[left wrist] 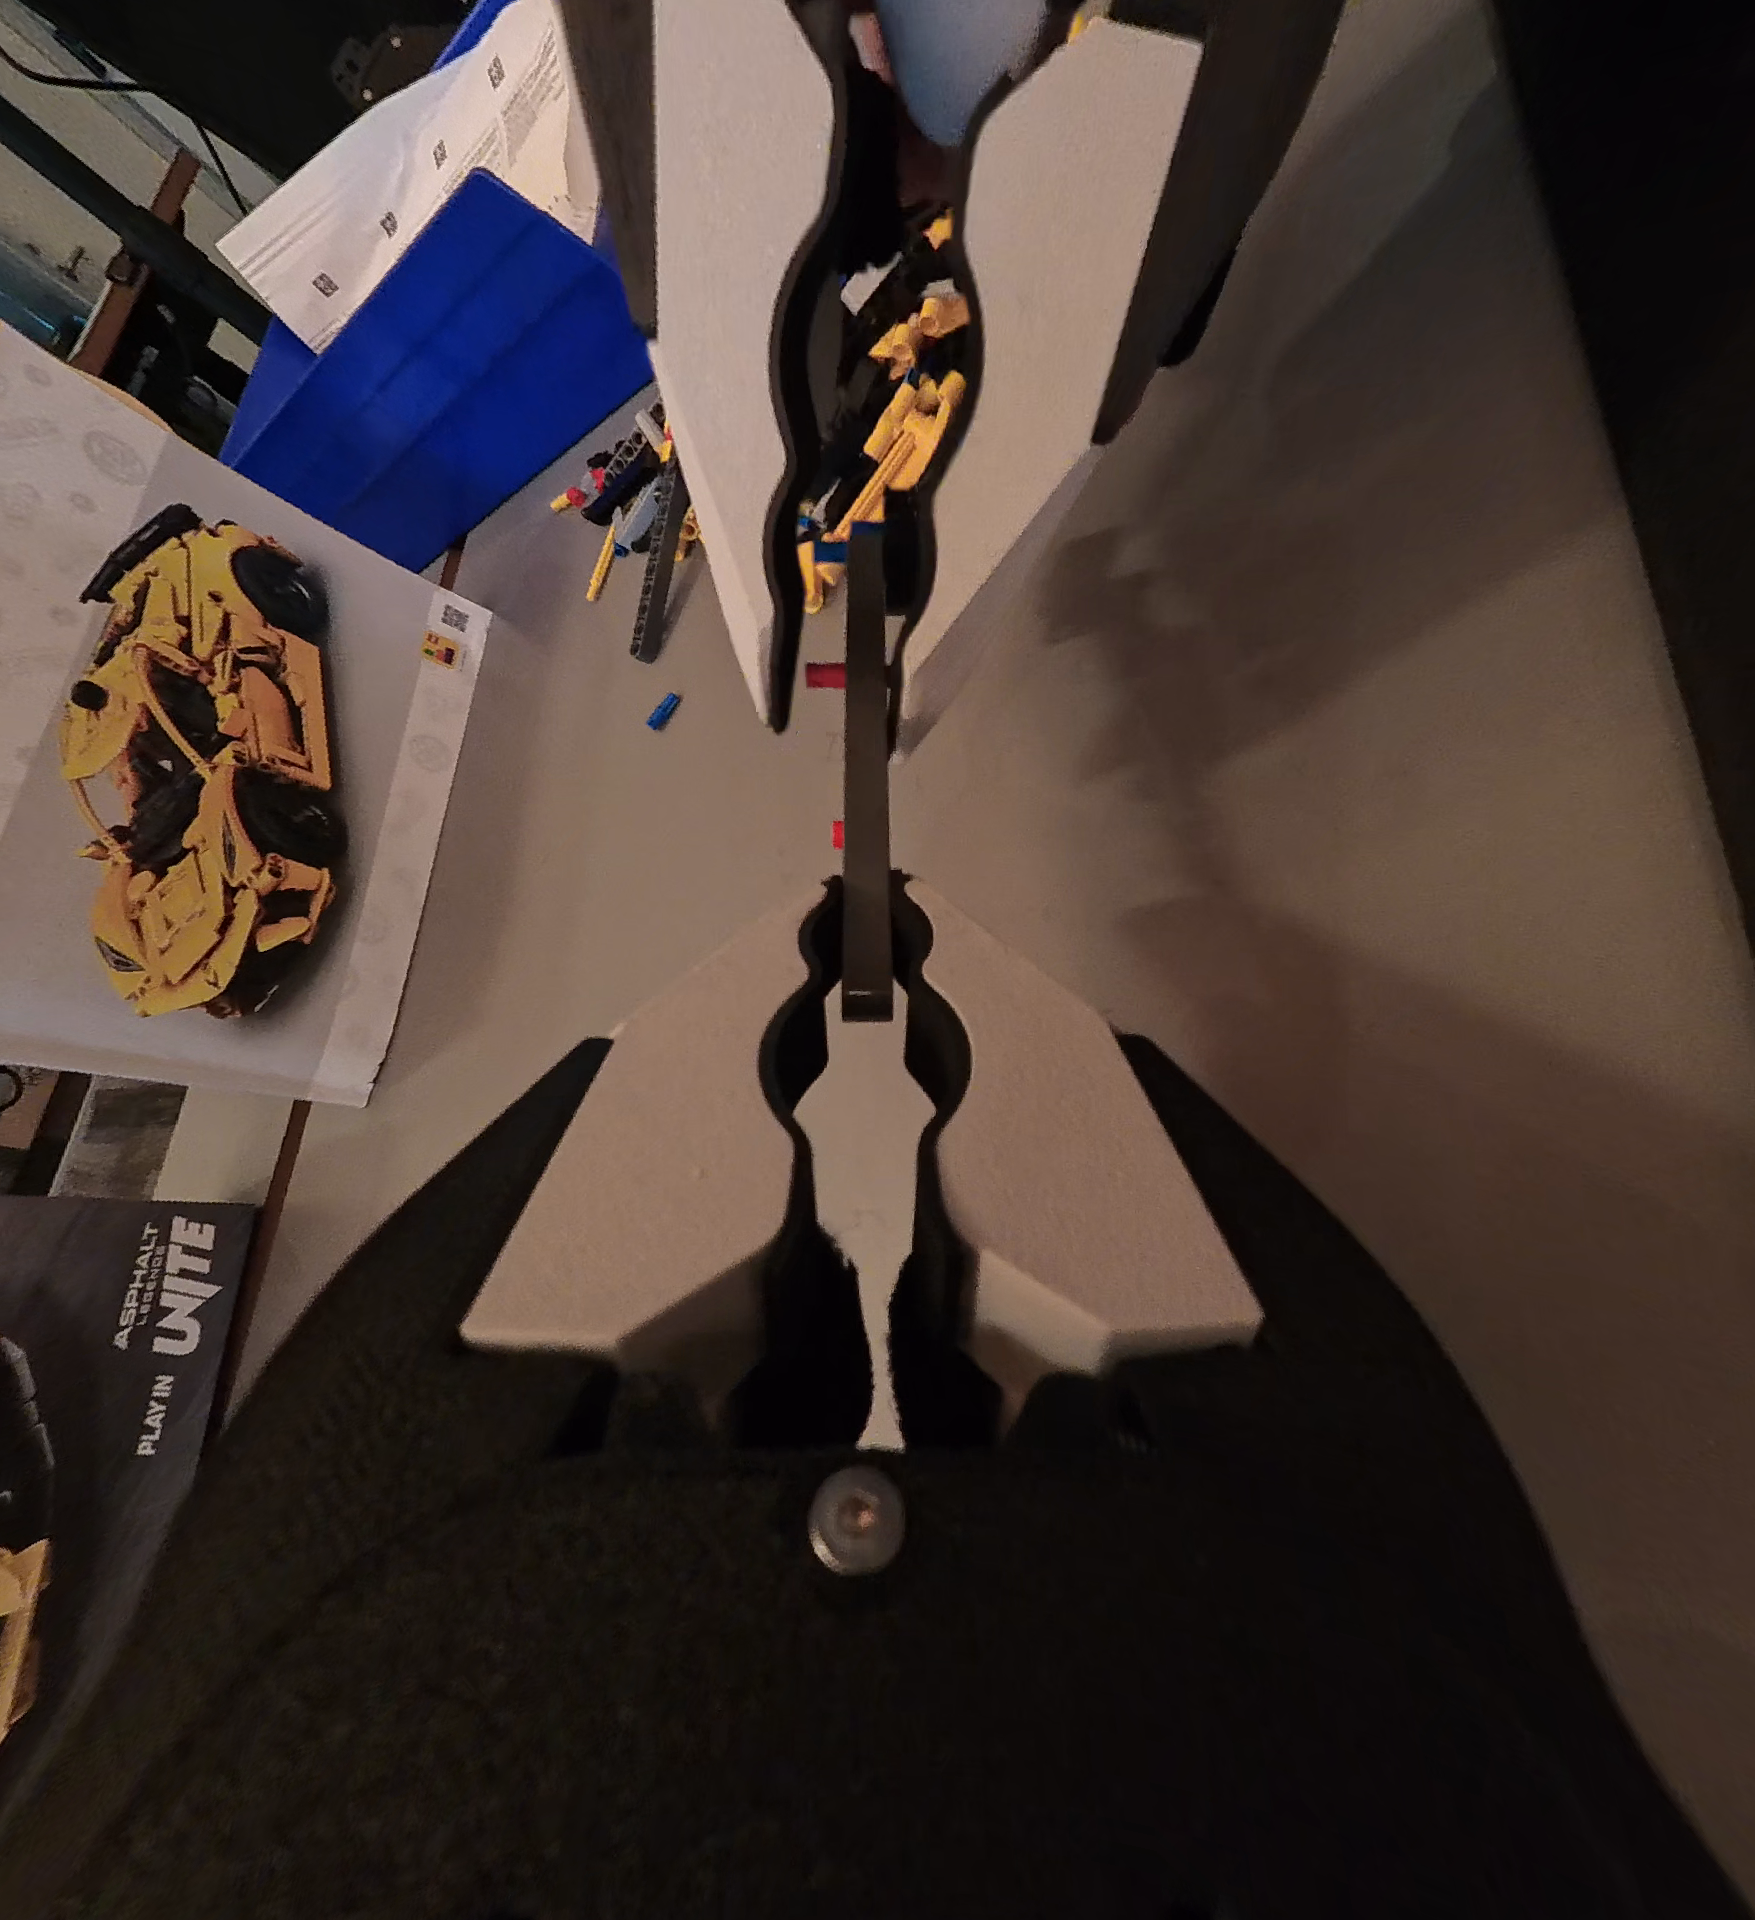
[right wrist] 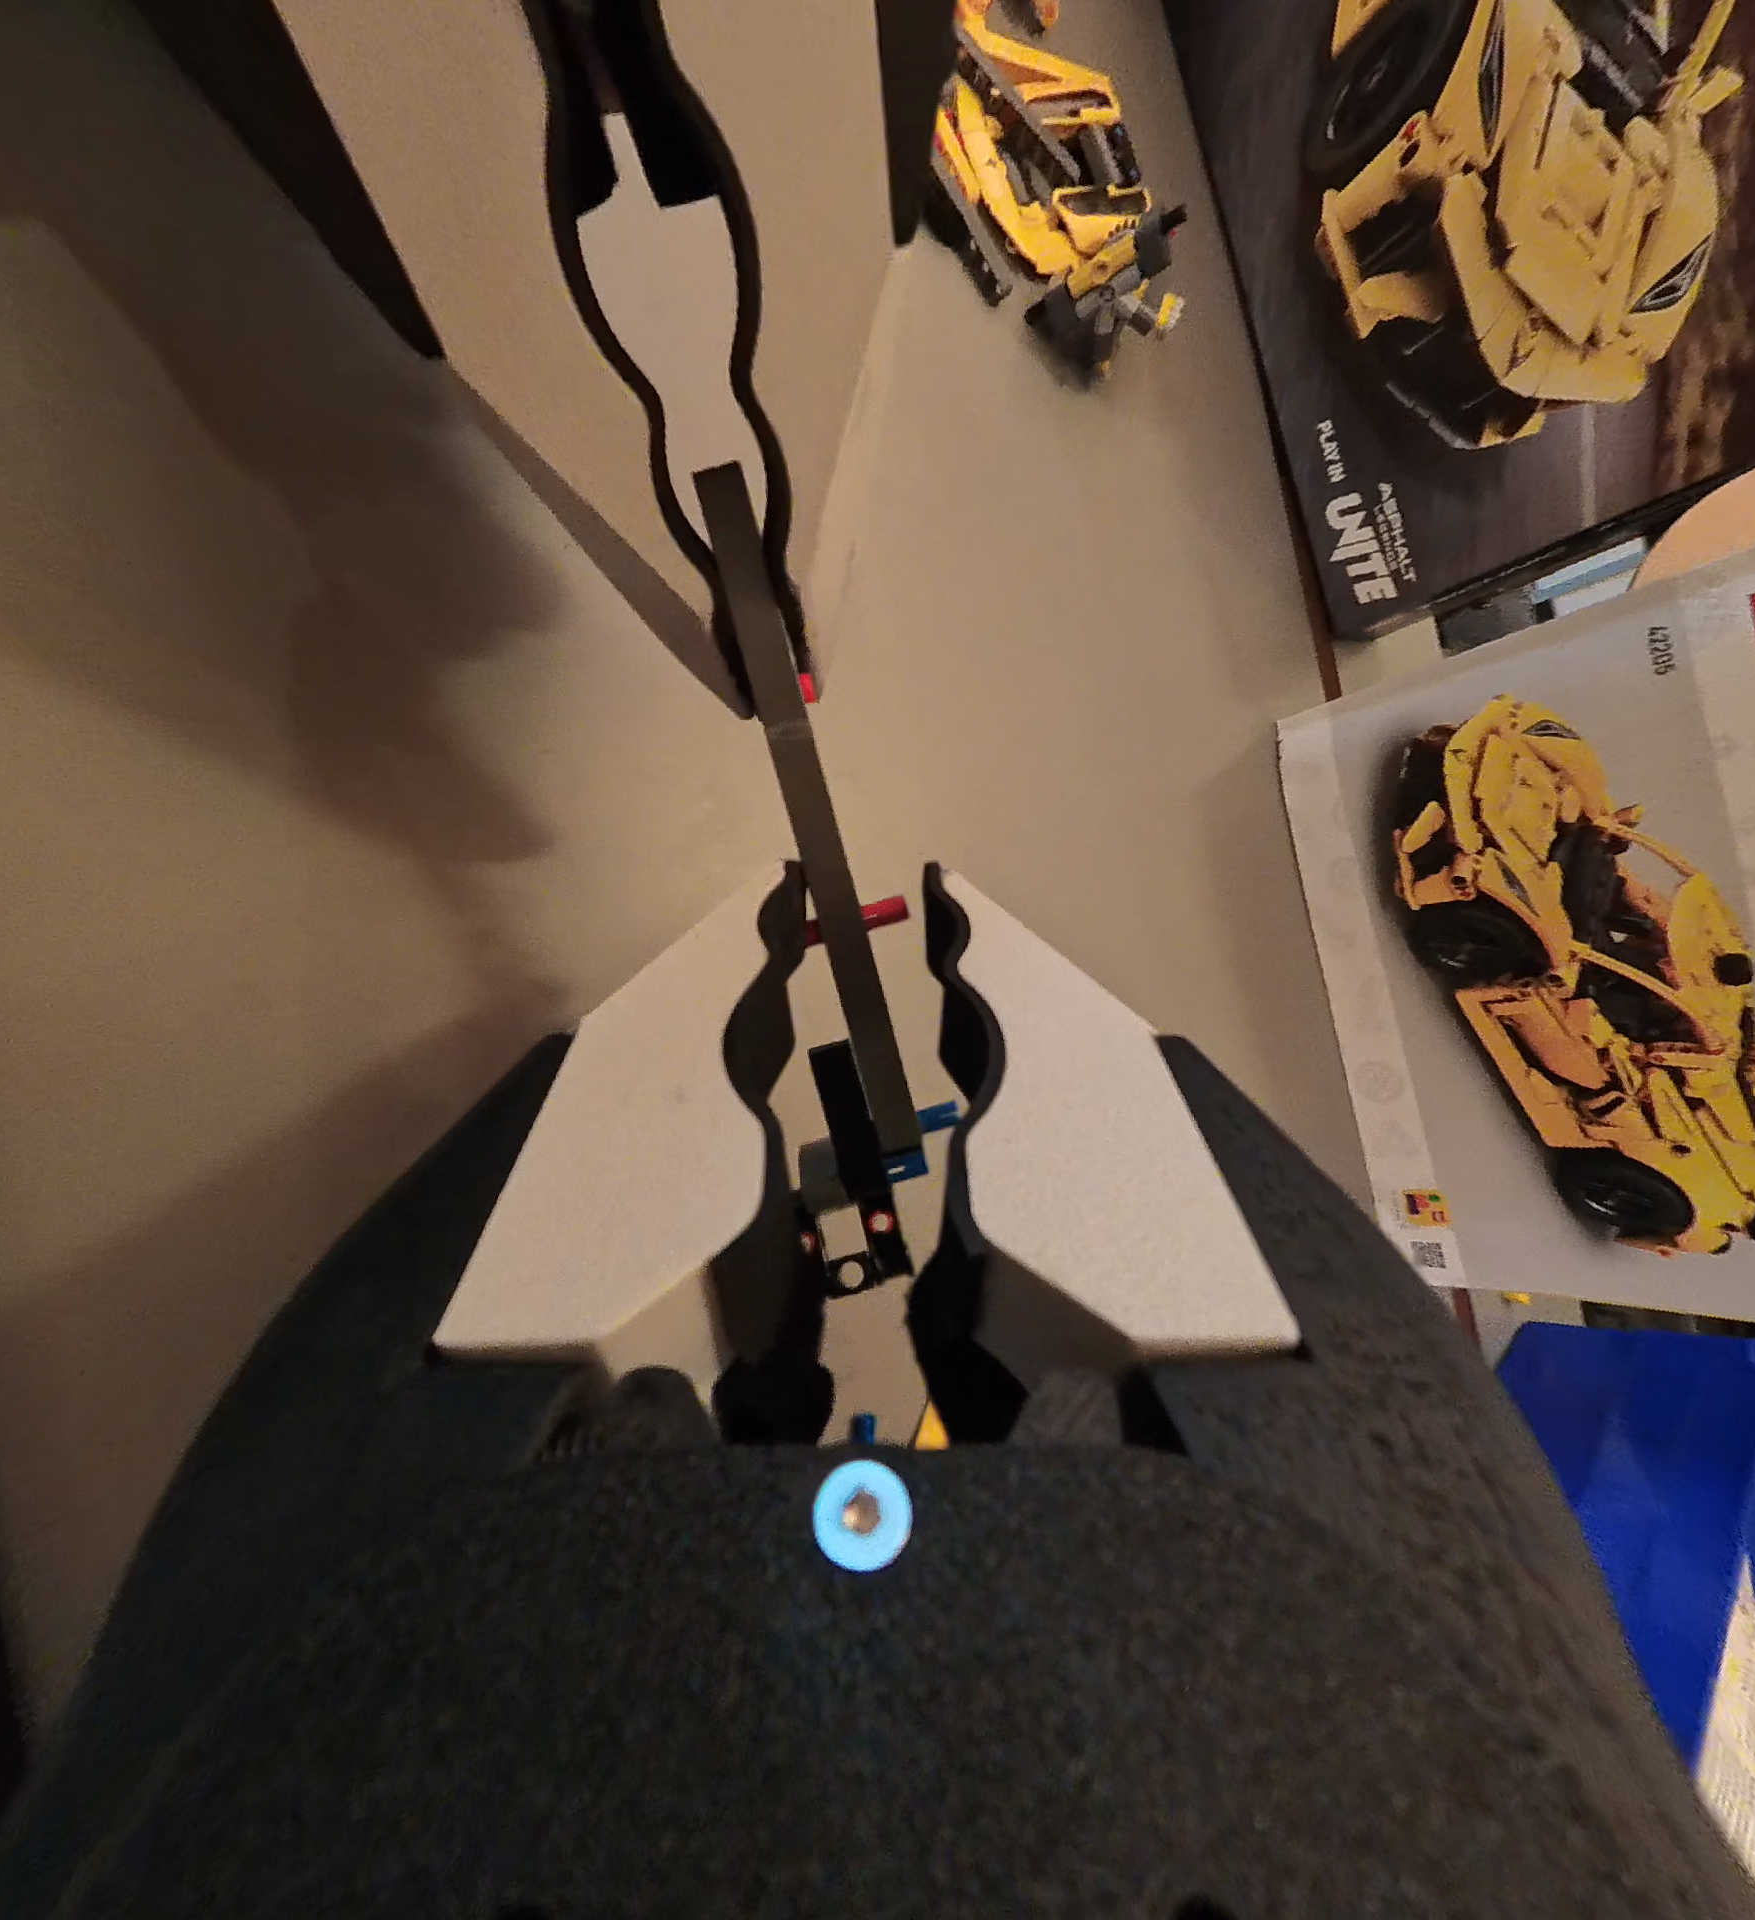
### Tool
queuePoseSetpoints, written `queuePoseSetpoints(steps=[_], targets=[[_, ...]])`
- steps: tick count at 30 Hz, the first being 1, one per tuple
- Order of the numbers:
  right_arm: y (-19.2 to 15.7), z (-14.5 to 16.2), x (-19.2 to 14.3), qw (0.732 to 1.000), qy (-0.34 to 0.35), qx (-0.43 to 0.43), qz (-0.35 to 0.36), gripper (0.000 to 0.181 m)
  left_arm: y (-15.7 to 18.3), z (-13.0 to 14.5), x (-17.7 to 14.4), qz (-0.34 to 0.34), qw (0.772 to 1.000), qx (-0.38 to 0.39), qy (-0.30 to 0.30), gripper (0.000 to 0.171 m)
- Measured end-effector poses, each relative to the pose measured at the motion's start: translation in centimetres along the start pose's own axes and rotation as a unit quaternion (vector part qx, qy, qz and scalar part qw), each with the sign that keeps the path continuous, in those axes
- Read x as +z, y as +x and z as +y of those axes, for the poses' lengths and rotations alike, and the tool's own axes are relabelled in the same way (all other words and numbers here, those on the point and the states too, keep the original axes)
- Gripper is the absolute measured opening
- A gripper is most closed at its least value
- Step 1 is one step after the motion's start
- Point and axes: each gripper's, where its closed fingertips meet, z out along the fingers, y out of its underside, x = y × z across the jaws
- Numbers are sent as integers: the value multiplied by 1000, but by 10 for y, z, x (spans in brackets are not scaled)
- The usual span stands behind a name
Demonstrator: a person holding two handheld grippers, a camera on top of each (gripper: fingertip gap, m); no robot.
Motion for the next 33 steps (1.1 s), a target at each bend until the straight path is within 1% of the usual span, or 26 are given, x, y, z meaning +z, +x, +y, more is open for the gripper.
queuePoseSetpoints(steps=[2, 8, 12, 13, 18, 19, 22, 23, 24, 25, 27, 29, 30, 32, 33], targets=[[-1, -1, 0, 1000, 1, 0, -1, 18, 0, 0, 0, 1, 1000, -3, 1, 7], [-5, 6, 5, 999, -22, 16, -32, 16, -1, 1, 2, -10, 1000, 12, -7, 7], [-2, 6, 5, 999, -24, 10, -21, 14, -5, -1, 2, -24, 1000, 12, -8, 7], [-3, 6, 5, 999, -24, 2, -22, 8, -7, -1, 1, -28, 1000, 9, -6, 7], [-2, 5, 6, 1000, -20, 1, -15, 8, -9, 0, 0, -24, 1000, -6, -6, 8], [0, 3, 6, 1000, -11, 13, -14, 8, -10, 0, 0, -26, 1000, -10, -5, 8], [18, -6, 0, 997, 43, 63, 28, 15, -21, -4, -4, -47, 998, -37, 14, 7], [28, -11, -6, 993, 66, 77, 57, 23, -30, -5, -7, -68, 996, -51, 18, 7], [37, -13, -12, 989, 83, 92, 82, 27, -41, -4, -10, -96, 993, -59, 18, 7], [43, -14, -15, 985, 88, 113, 92, 27, -49, -3, -14, -119, 991, -61, 19, 7], [48, -15, -15, 975, 97, 186, 78, 29, -62, -2, -20, -154, 985, -70, 25, 7], [47, -22, -10, 953, 123, 273, 44, 27, -67, -6, -25, -171, 983, -58, 36, 7], [49, -20, -6, 940, 123, 317, 36, 26, -67, -9, -26, -182, 982, -37, 39, 7], [46, -29, -4, 915, 155, 371, -14, 26, -67, -10, -26, -203, 979, 8, 26, 7], [48, -31, -4, 902, 163, 399, -21, 24, -64, -10, -25, -205, 978, 28, 21, 7]])
